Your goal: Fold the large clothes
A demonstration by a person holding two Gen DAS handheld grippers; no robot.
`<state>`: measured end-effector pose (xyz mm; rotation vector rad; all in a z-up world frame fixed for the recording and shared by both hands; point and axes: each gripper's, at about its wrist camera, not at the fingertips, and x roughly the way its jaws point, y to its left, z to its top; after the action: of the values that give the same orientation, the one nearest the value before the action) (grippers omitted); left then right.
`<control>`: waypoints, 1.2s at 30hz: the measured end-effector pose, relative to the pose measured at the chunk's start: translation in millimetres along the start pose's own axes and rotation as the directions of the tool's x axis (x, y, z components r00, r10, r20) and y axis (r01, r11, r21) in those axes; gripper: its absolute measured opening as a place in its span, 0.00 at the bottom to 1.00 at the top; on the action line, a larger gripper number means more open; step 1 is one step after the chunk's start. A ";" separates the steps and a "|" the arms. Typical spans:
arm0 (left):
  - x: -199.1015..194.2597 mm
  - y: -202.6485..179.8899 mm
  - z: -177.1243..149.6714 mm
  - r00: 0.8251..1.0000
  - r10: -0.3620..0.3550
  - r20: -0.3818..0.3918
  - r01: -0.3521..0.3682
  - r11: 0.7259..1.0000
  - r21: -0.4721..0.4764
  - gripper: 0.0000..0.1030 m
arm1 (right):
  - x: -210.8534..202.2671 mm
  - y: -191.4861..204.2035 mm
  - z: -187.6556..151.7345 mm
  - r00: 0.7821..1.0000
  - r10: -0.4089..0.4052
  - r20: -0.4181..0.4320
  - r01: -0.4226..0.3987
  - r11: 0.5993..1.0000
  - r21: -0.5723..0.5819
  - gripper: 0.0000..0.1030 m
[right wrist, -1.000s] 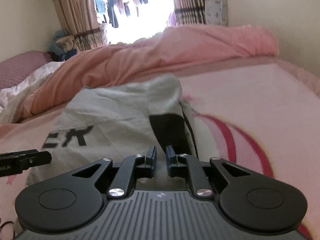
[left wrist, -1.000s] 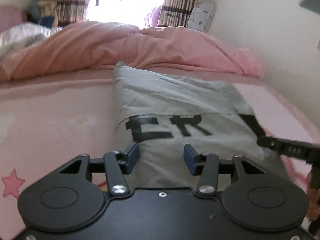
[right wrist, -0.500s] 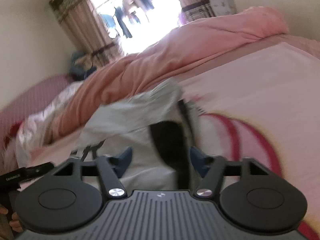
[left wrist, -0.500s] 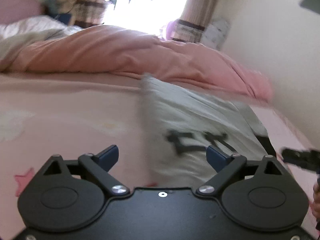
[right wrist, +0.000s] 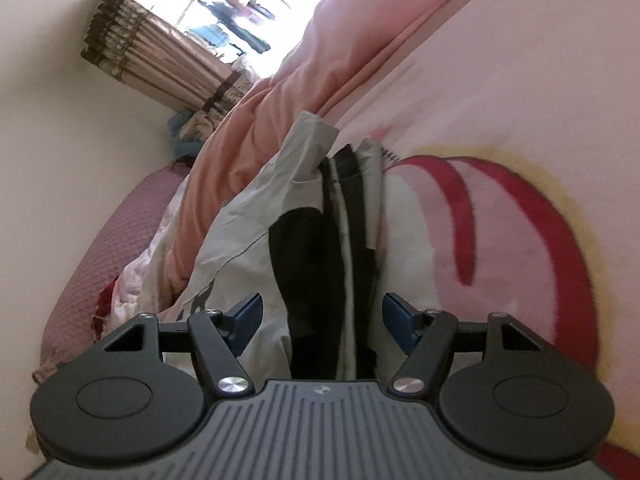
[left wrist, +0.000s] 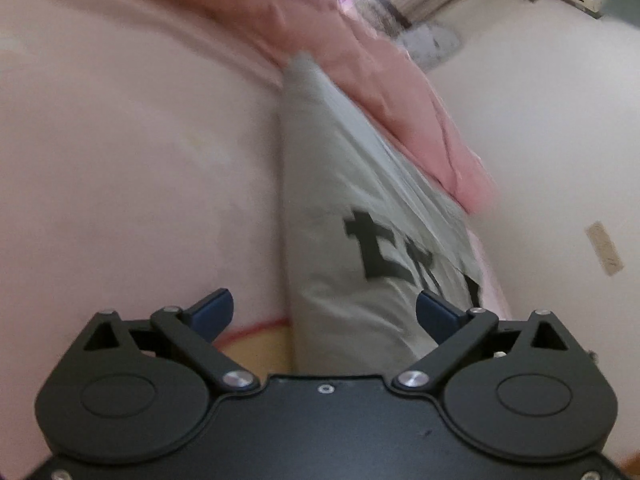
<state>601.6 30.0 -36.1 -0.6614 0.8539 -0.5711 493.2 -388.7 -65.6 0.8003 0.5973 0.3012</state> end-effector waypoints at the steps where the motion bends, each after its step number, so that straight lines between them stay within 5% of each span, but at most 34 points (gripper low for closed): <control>1: 1.6 0.1 0.0 1.000 -0.016 0.001 0.016 1.000 0.006 1.00 | 4.1 0.7 1.9 1.000 0.009 -0.006 -0.009 1.000 -0.002 0.78; 8: 27.0 -14.5 3.4 0.996 -0.070 -0.052 0.072 0.996 0.054 1.00 | 27.5 12.7 9.5 0.999 0.030 -0.040 -0.032 0.998 -0.049 0.86; 16: 42.7 -25.6 5.9 0.997 -0.078 -0.022 0.079 0.994 0.074 1.00 | 37.1 21.1 10.5 0.999 0.026 -0.032 -0.029 0.996 -0.090 0.92; 21: 41.6 -27.7 9.0 0.999 -0.031 -0.020 0.032 0.996 0.079 0.91 | 38.7 26.0 6.1 0.999 -0.031 -0.024 0.030 0.997 -0.075 0.66; 26: 31.2 -31.0 16.2 0.999 0.021 -0.030 -0.019 0.997 0.071 0.53 | 31.4 40.9 2.5 0.998 -0.058 0.008 0.059 0.997 -0.054 0.30; 29: 16.7 -39.1 21.2 0.999 0.027 -0.027 -0.024 0.994 0.109 0.44 | 26.2 60.6 -0.5 0.998 -0.051 0.039 0.054 0.995 -0.079 0.23; 36: -68.1 -38.7 33.3 0.998 0.048 0.045 -0.055 0.983 0.173 0.43 | 31.2 127.2 -21.3 0.999 0.034 0.029 -0.030 0.989 -0.145 0.21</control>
<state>585.2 61.0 41.4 -0.4885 0.7707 -0.5770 501.2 -277.0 5.5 0.6737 0.5276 0.3569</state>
